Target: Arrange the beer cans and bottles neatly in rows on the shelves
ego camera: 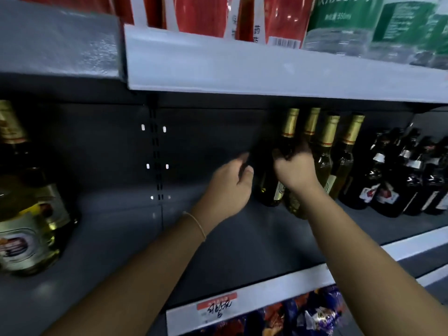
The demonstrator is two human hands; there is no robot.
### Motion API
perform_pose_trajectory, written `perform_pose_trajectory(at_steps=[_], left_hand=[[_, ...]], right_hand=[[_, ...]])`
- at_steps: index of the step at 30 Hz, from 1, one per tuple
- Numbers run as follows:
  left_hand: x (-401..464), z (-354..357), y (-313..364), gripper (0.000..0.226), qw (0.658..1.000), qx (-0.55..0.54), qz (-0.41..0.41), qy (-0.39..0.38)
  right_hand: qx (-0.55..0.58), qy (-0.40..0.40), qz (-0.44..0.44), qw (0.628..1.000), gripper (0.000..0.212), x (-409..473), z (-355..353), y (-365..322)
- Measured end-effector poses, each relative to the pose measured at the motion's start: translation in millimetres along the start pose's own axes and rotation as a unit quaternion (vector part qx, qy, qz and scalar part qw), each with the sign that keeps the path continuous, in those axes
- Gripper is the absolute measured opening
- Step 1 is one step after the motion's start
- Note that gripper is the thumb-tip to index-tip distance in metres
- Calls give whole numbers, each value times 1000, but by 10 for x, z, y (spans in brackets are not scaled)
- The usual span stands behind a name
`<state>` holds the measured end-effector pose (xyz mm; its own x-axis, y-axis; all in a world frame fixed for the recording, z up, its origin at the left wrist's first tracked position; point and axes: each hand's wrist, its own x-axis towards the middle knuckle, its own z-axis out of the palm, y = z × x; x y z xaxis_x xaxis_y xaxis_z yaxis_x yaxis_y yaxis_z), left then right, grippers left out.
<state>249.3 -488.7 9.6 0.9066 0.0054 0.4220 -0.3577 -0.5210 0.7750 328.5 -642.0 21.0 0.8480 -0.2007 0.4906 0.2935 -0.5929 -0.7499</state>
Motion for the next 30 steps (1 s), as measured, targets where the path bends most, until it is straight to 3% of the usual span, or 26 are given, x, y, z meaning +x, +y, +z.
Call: perform_pose_trajectory(at_steps=[3,7,12,19,22,26,30], left_hand=[[92,54,-17,45,999,23,-3,-26],[203,79,-106,46,999,37,-19,-27],[175,108,-224,45,999,31,-24,-15],[67,101,-335,44,999,27,-22,2],[52,101,-416,45,999,33,-32,-8],[-17,89,-459,49,998,27,-48,-25],[-107,3,-503,50,998,17,-57,-22]], right_hand=[[-56,-24,24,998,76,410,123,169],[-32,-33,81,996,61,549,116,5],[-9,-12,86,996,62,655,230,87],[-27,25,71,997,49,656,270,62],[-53,5,36,998,36,618,249,-3],[-70,-45,-26,996,37,439,248,-169],[-25,-37,-34,998,34,174,239,-316]])
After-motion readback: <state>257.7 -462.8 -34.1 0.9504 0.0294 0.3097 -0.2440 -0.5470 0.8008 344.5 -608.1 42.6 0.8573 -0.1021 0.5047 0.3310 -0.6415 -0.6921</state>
